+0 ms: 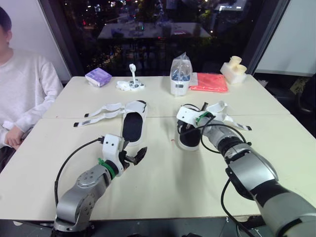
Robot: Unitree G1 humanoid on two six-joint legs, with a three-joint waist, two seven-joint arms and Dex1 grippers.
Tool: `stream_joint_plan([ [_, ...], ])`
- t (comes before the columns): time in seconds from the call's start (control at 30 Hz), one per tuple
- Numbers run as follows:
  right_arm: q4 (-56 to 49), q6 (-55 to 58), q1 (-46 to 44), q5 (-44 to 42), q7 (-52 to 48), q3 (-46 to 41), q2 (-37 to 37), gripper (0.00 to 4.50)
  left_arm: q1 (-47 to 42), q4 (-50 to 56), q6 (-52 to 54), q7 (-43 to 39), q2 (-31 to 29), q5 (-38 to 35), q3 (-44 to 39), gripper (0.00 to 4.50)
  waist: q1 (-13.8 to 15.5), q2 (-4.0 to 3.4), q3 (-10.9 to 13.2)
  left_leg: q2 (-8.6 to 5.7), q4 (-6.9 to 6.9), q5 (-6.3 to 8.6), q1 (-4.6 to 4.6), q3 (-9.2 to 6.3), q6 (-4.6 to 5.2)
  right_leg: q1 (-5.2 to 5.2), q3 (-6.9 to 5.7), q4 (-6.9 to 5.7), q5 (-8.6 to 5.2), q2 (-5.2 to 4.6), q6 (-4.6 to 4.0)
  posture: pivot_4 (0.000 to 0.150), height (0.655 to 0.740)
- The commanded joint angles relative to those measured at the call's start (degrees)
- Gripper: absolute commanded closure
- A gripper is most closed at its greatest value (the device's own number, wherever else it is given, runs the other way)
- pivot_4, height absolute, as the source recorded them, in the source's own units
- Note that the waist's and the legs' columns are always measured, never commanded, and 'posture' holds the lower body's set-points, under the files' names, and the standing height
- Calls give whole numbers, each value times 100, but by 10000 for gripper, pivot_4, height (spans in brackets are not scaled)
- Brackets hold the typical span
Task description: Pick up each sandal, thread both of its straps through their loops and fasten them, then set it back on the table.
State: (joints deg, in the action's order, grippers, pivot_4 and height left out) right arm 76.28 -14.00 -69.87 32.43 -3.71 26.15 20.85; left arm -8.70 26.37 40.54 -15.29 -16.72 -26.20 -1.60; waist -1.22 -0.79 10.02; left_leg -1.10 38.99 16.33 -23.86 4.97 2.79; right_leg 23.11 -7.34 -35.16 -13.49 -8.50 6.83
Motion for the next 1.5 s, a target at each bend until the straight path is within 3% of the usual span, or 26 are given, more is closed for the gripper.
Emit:
stream_joint_plan([
  [0.03,-391,-914,-259,253,-27,184,398,44573,-131,72,-205,-28,-3,32,-123,0,7,-2,2,-1,0,0,0,0,0,0,0,0,0,-1,0,1500,7400],
  [0.2,-1015,-2963,-127,730,-183,649,1173,44573,-292,-173,-377,-143,-20,91,-117,0,-7,-9,7,-3,-1,0,1,1,0,2,2,1,-1,0,1,1500,7400],
  [0.3,-1910,-4701,61,1257,117,982,1916,44573,-500,-432,-502,-236,-47,128,-135,0,7,-9,9,-1,-3,-2,3,2,-3,3,4,0,-1,1,1,1500,7400],
  [0.5,-3190,-6824,534,1775,425,886,2611,44573,-745,-787,-721,-467,-115,175,-94,0,7,-6,11,-1,-2,-3,8,4,-7,-2,8,-2,-3,-1,5,1500,7400],
  [0.73,-3759,-7462,827,2350,657,574,2457,44573,-865,-975,-721,-951,-247,89,-7,0,13,-5,11,0,0,-5,21,3,-9,-14,7,-3,-3,-1,4,1500,7400],
  [1.23,-4096,-7539,1056,3608,1484,709,2019,44573,-649,-732,-549,-2084,-839,-14,354,0,8,-4,12,1,-1,-5,43,-1,-9,-37,8,-3,-4,0,2,1500,7400],
  [1.33,-3978,-7516,1018,3690,1523,816,1971,35318,-645,-740,-542,-2249,-954,-17,361,0,13,-4,12,1,-1,-5,43,-1,-9,-38,8,-2,-4,-1,2,1500,7400],
  [1.5,-3507,-7469,839,3494,1318,942,2014,10181,-705,-898,-819,-2705,-1259,207,514,0,9,-4,12,0,-1,-5,44,-1,-9,-39,8,-2,-5,0,1,1500,7400],
])
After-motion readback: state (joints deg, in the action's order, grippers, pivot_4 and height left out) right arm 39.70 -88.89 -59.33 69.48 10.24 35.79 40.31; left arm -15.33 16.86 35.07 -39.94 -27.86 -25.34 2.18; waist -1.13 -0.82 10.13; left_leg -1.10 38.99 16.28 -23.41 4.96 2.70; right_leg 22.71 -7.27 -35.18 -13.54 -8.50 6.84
